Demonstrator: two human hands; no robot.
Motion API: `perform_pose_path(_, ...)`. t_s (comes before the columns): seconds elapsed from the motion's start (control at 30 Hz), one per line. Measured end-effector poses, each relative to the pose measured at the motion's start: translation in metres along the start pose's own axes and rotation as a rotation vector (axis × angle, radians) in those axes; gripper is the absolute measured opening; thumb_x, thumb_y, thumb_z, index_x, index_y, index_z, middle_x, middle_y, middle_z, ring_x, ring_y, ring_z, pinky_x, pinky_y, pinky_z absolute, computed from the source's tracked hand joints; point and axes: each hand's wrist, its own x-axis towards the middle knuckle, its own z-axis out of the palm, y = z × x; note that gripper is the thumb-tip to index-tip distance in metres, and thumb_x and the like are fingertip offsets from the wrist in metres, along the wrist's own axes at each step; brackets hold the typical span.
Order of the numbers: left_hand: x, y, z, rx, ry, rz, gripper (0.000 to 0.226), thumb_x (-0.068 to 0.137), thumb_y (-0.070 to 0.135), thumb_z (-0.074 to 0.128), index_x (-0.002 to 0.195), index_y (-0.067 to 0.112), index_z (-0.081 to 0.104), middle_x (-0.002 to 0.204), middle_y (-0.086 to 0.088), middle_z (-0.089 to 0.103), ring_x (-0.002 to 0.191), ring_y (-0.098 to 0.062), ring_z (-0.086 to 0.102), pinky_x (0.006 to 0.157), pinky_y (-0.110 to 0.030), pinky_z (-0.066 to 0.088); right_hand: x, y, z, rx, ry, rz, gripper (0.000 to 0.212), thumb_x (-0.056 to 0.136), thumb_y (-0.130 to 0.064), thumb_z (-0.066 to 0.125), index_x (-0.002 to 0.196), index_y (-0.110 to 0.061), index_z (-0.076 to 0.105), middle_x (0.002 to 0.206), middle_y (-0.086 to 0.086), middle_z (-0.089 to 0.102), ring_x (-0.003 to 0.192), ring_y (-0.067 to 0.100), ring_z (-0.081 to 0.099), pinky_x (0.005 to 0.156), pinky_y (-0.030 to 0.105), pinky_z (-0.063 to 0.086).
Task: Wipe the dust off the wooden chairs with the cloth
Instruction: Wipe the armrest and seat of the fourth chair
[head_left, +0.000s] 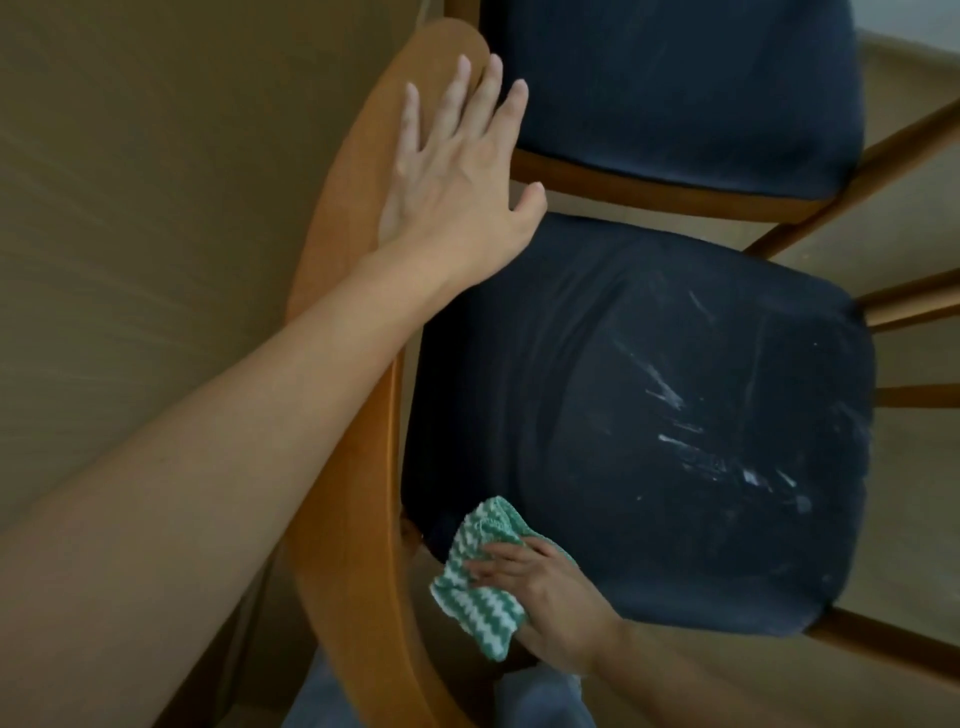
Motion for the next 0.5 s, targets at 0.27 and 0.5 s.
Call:
perform_pose_path(0.27,0.002,0.002,0.001,-0.012,0.008,-0.007,0.066,0.096,0.041,0.035,0.151,0.018,0.005,0.159,-0.004,-0.001,0.146,-0.02,-0.007,0.116,-0.043,-0.008,0.057,0.046,-0.138,0.682,0.683,0.467,0.038,0.097,-0.028,0.046,0.096,0.006,0.065,0.069,0.02,0.065,0.055,0.006,0.049,0.051,0.027,0.039)
perform_pose_path(0.5,0.002,0.001,0.003,-0.004,0.023,0.001,0.066,0.096,0.042,0.034,0.151,0.019,0.006,0.159,-0.003,0.0,0.146,-0.02,-0.008,0.116,-0.044,-0.007,0.141,0.122,-0.232,0.348,0.987,0.588,0.031,0.097,-0.028,0.04,0.123,-0.018,0.055,0.112,0.01,0.063,0.102,0.027,0.056,0.085,0.034,0.041)
